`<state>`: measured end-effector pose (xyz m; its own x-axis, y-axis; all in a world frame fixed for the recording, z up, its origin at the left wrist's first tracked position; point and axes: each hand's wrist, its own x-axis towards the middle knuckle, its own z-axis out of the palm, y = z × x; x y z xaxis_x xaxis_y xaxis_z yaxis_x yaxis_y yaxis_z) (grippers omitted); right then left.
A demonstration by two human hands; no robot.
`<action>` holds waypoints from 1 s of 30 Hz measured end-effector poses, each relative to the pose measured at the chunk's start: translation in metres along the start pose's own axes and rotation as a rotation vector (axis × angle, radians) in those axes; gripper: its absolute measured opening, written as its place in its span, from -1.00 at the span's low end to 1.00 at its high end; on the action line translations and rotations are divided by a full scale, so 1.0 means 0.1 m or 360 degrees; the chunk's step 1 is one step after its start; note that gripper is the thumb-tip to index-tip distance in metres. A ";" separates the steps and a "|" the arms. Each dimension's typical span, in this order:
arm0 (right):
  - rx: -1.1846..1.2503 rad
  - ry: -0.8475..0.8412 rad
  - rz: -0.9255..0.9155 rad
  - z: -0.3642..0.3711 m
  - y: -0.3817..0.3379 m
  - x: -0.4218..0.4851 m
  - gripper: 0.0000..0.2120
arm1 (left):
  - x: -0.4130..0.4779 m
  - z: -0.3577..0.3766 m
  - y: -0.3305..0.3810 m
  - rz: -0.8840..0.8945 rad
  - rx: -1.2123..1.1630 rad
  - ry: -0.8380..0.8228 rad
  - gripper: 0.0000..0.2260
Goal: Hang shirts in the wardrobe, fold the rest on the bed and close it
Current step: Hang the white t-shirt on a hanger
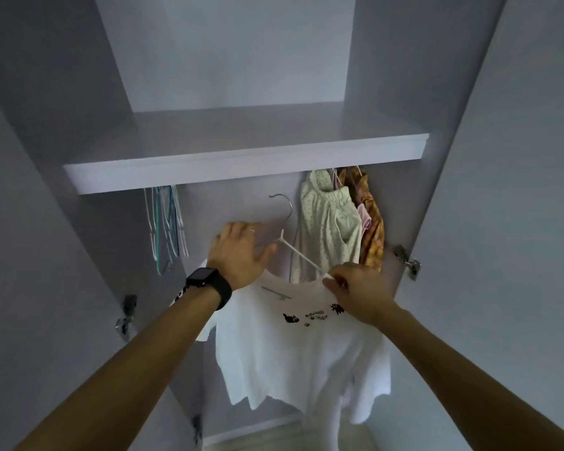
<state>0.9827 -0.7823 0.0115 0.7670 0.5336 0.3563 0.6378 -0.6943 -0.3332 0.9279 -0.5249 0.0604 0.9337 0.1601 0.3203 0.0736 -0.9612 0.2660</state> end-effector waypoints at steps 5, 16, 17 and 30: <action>-0.0163 -0.0067 0.0219 0.02 0.03 0.25 -0.77 | 0.28 -0.15 -0.13 0.0140 0.0407 0.0362 -0.39; -0.0209 0.0039 0.0468 0.90 0.68 1.08 -0.76 | 1.34 0.28 -0.42 0.0114 0.0569 0.0924 -0.40; -0.0177 0.0067 0.0504 0.98 0.73 1.14 -0.75 | 1.37 0.32 -0.45 0.0154 0.0579 0.1003 -0.42; 0.0028 0.0676 0.0711 0.97 0.95 2.20 -0.77 | 1.61 0.51 -0.61 0.0308 0.0638 0.1544 -0.47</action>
<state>1.2192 -0.6842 -0.0267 0.8680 -0.0487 0.4941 0.2649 -0.7964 -0.5437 1.0913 -0.4523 0.0495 0.2766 -0.0627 0.9589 0.2286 -0.9649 -0.1290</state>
